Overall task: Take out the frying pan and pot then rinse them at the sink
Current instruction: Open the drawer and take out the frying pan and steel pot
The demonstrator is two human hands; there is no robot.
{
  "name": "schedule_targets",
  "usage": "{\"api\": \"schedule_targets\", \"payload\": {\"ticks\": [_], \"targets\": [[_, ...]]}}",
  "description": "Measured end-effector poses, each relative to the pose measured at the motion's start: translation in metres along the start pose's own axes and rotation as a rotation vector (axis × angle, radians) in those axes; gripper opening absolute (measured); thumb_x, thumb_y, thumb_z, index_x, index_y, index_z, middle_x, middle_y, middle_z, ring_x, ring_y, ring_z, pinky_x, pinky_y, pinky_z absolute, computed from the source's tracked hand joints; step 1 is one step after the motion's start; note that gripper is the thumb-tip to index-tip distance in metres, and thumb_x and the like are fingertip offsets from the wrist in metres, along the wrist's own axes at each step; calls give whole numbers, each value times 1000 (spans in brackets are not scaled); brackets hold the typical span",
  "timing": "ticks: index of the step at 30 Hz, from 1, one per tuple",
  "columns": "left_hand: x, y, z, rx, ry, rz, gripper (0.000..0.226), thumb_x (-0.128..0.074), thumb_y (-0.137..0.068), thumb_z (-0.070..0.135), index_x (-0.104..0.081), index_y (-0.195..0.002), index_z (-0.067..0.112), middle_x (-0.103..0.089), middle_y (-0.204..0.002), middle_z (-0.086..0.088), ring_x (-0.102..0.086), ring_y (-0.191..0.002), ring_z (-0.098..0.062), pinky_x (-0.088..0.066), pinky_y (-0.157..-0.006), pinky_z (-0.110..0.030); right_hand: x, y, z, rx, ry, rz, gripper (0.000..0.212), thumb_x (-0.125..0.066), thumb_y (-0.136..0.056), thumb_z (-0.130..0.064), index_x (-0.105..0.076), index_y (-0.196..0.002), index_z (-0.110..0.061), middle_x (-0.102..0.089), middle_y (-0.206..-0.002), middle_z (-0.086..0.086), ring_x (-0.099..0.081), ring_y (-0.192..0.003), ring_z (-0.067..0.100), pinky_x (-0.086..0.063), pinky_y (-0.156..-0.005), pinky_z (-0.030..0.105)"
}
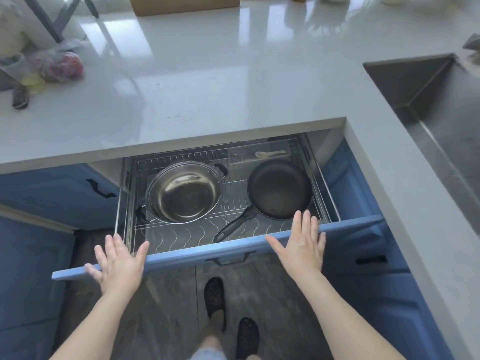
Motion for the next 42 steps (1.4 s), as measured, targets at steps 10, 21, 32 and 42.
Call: {"api": "schedule_targets", "payload": {"ticks": [10, 21, 32, 42], "targets": [[8, 4, 75, -510, 59, 144, 101, -24, -80, 76, -34, -147, 1, -29, -156, -16, -17, -146, -35, -14, -117, -51, 39, -65, 44, 4, -117, 23, 103, -60, -81, -66, -15, -154, -10, -23, -159, 5, -23, -145, 22, -25, -116, 40], [-31, -22, 258, -987, -89, -175, 118, -64, -74, 70, 1, -156, 14, 6, -163, -1, 9, -150, -22, 5, -119, -35, 24, -142, 52, 58, -109, -223, 127, -83, -65, -55, -2, -156, -17, -6, -163, -4, -10, -149, 15, -22, -118, 35], [-112, -64, 319, -877, -205, -430, 135, -78, -67, 58, 17, -153, 16, 17, -162, -2, 15, -149, -23, -2, -122, -42, -20, -211, 79, -46, -96, -478, 139, -93, -51, -40, -4, -154, -13, -31, -150, 10, -32, -140, 26, -32, -113, 36], [-144, -104, 342, -790, -124, -598, 146, -89, -62, 38, 27, -150, 25, 21, -160, 7, 9, -150, -21, -7, -121, -38, -39, -240, 83, -137, -176, -595, 149, -95, -55, -23, 16, -153, -15, -39, -148, 9, -47, -131, 23, -41, -106, 31]]}}
Point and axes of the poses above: each hand's wrist, its own y-axis away from the middle knuckle, its own x-axis out of the back of the hand, z = x × y, the point moved 2 cm from there along -y, towards the middle knuckle
